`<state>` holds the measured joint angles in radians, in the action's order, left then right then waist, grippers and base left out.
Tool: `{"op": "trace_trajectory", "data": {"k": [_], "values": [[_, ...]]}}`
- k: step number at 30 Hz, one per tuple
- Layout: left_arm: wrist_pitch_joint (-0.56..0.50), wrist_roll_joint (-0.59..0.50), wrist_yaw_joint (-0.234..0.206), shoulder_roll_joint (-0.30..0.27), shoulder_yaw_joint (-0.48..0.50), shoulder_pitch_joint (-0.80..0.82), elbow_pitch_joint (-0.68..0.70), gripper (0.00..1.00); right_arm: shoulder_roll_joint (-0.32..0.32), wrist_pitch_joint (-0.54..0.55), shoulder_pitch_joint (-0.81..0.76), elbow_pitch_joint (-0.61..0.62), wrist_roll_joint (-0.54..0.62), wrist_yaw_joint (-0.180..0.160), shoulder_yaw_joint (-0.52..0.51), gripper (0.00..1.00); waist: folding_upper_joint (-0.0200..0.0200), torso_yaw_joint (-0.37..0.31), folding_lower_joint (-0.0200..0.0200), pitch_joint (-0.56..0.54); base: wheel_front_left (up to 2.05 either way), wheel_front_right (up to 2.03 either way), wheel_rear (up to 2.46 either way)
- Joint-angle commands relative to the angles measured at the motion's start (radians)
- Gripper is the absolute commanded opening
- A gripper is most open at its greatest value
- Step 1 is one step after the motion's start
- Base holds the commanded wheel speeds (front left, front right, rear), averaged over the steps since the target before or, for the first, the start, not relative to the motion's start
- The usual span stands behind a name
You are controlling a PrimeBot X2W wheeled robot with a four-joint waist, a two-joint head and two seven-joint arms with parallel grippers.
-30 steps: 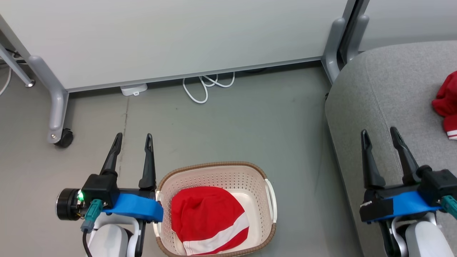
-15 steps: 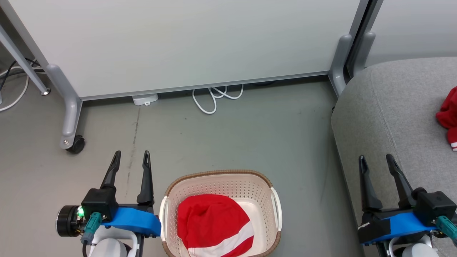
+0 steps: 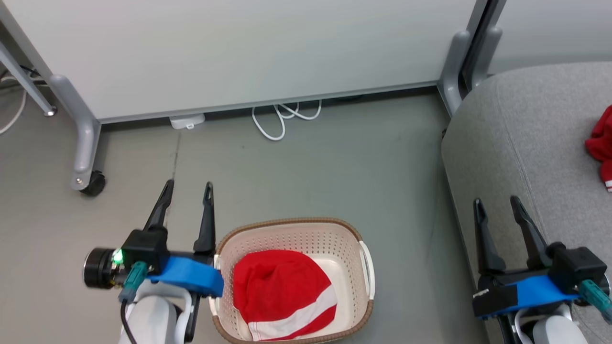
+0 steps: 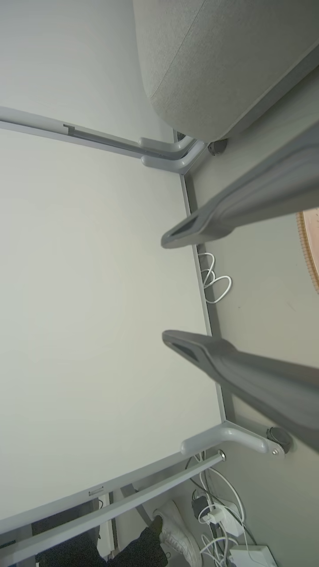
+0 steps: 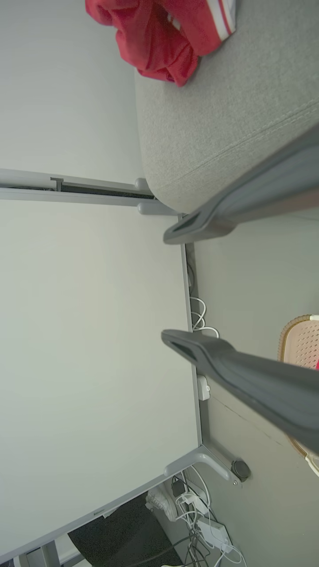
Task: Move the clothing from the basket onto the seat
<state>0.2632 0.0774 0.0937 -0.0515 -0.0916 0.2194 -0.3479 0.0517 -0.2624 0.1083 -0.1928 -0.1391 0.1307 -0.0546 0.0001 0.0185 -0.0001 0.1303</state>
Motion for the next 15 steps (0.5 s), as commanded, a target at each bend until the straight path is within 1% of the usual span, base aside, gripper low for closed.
{"op": "trace_trajectory", "data": {"k": [1,7,15], "values": [[0.002,-0.009,0.006,-0.001,-0.007,0.03,-0.01,1.0,-0.002,-0.004,0.022,0.005,-0.001,0.0,0.005,1.0,-0.0001,-0.011,0.0001,0.018,0.0,0.0,0.0],[0.002,-0.03,0.029,-0.044,-0.056,0.153,-0.103,1.0,-0.001,-0.004,0.074,0.019,-0.004,0.0,0.03,1.0,-0.0001,-0.062,0.0001,0.099,0.0,0.0,0.0],[0.002,-0.054,0.036,-0.104,-0.168,0.333,-0.264,1.0,-0.002,-0.004,0.145,0.045,-0.002,0.0,0.037,1.0,-0.0001,-0.125,0.0001,0.246,0.0,0.0,0.0]]}}
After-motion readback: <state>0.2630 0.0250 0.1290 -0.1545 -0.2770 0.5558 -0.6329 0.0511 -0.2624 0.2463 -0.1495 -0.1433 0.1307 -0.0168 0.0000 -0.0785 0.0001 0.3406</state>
